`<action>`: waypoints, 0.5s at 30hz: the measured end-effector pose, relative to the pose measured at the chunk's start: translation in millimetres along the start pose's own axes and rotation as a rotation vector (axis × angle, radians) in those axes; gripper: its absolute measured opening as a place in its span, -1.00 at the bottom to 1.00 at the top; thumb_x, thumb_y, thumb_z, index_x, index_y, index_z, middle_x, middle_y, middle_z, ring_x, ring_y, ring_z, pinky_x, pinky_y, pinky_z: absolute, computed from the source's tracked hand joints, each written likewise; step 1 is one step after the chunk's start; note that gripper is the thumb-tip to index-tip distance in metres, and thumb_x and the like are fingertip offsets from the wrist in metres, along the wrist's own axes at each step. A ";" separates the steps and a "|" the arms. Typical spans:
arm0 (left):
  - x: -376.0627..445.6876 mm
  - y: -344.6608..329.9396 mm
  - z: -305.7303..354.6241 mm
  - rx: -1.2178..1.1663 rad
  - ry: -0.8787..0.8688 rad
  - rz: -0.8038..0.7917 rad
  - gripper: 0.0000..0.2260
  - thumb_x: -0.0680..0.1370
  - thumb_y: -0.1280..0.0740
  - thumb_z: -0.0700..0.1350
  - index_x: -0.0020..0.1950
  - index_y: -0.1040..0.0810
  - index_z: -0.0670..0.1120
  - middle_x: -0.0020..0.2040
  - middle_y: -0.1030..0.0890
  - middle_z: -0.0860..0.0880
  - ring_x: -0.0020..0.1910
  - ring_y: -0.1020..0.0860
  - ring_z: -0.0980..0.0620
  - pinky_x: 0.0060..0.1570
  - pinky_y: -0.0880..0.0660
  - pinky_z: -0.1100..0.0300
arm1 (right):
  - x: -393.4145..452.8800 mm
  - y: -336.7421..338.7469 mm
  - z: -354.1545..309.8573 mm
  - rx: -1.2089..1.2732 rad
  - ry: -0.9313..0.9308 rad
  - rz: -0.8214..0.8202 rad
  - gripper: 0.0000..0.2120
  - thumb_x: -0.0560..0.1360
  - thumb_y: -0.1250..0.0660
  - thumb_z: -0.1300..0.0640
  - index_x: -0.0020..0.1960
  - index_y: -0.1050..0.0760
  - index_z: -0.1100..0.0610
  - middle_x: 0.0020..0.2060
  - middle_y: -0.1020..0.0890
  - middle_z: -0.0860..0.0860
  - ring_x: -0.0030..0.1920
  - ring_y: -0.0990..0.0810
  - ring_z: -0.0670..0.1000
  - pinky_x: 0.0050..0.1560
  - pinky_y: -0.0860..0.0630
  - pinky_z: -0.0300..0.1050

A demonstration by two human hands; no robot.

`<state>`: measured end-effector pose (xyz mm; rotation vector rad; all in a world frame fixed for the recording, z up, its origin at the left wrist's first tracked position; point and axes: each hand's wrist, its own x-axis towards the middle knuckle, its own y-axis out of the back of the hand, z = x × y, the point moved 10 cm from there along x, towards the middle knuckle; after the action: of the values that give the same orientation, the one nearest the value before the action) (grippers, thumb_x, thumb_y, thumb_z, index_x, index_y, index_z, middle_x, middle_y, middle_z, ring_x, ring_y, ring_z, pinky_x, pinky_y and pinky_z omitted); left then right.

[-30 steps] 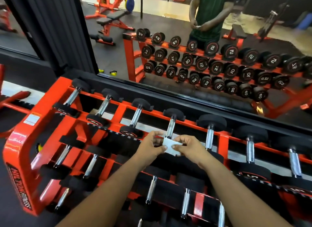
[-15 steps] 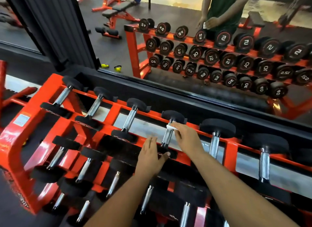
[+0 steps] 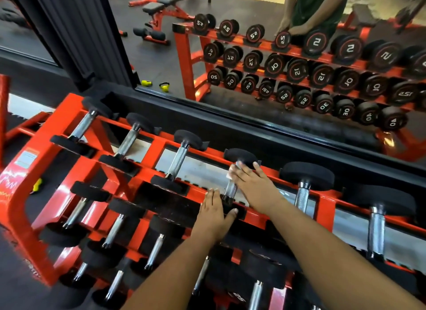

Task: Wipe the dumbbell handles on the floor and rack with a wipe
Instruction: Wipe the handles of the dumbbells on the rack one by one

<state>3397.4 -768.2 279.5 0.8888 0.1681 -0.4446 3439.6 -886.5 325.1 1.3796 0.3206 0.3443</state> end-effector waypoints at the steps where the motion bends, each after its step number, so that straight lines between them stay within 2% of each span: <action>1: 1.4 -1.8 -0.5 -0.003 0.004 -0.010 -0.19 0.66 -0.17 0.23 0.66 0.19 -0.15 0.67 0.19 -0.10 0.63 0.24 -0.01 0.61 0.14 0.00 | -1.8 -0.7 0.4 0.039 -0.043 -0.003 -0.28 0.59 -0.13 0.27 0.65 0.10 0.02 0.64 0.07 0.02 0.62 0.17 0.06 0.58 0.20 0.19; 4: 6.2 -6.4 -3.4 0.046 0.018 -0.033 -0.18 0.65 -0.16 0.24 0.66 0.22 -0.17 0.67 0.21 -0.12 0.63 0.25 -0.04 0.59 0.18 -0.02 | -19.1 -13.7 -30.4 0.136 0.085 -0.069 -0.30 0.61 -0.11 0.23 0.65 0.14 0.01 0.62 0.14 -0.02 0.61 0.22 0.01 0.56 0.29 0.10; 6: 7.7 -7.4 -4.0 0.088 0.032 -0.055 -0.17 0.65 -0.13 0.26 0.65 0.25 -0.16 0.66 0.24 -0.12 0.63 0.26 -0.04 0.59 0.19 -0.05 | -23.9 -15.1 -34.0 0.135 0.149 -0.090 -0.32 0.62 -0.09 0.19 0.65 0.13 -0.02 0.61 0.16 -0.07 0.61 0.21 -0.03 0.57 0.28 0.09; 8: 7.4 -8.3 -2.6 0.120 0.041 -0.091 -0.17 0.65 -0.10 0.27 0.64 0.30 -0.15 0.65 0.28 -0.11 0.62 0.29 -0.04 0.59 0.23 -0.08 | -12.7 -10.9 -15.1 0.080 0.053 -0.075 -0.29 0.61 -0.09 0.23 0.65 0.16 -0.01 0.61 0.17 -0.04 0.61 0.22 0.00 0.60 0.20 0.16; 10: 6.5 -7.9 -2.6 0.152 0.051 -0.118 -0.18 0.66 -0.07 0.29 0.63 0.32 -0.14 0.65 0.30 -0.10 0.62 0.30 -0.03 0.59 0.24 -0.12 | -1.4 -6.2 2.5 0.125 -0.119 -0.065 -0.25 0.60 -0.12 0.28 0.65 0.20 0.01 0.60 0.24 -0.03 0.60 0.26 0.02 0.60 0.17 0.15; 12: 7.1 -7.1 -2.3 0.169 0.061 -0.141 -0.18 0.66 -0.06 0.28 0.63 0.32 -0.14 0.65 0.29 -0.10 0.62 0.29 -0.02 0.58 0.24 -0.15 | -1.4 -6.7 1.1 0.317 -0.241 -0.029 -0.26 0.60 -0.13 0.33 0.65 0.16 0.01 0.58 0.28 -0.06 0.59 0.27 0.00 0.62 0.11 0.10; 15: 8.2 -6.7 -1.4 0.192 0.072 -0.163 -0.19 0.66 -0.07 0.27 0.64 0.31 -0.15 0.66 0.26 -0.10 0.63 0.27 -0.03 0.57 0.25 -0.18 | -20.0 -19.7 -18.3 0.576 -0.301 -0.060 -0.31 0.64 -0.15 0.29 0.65 0.06 -0.05 0.60 0.21 -0.13 0.60 0.20 -0.07 0.62 0.01 0.02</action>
<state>3401.9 -773.2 271.2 1.0850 0.2685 -0.5877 3414.7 -881.6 303.1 1.9536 0.2160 -0.0181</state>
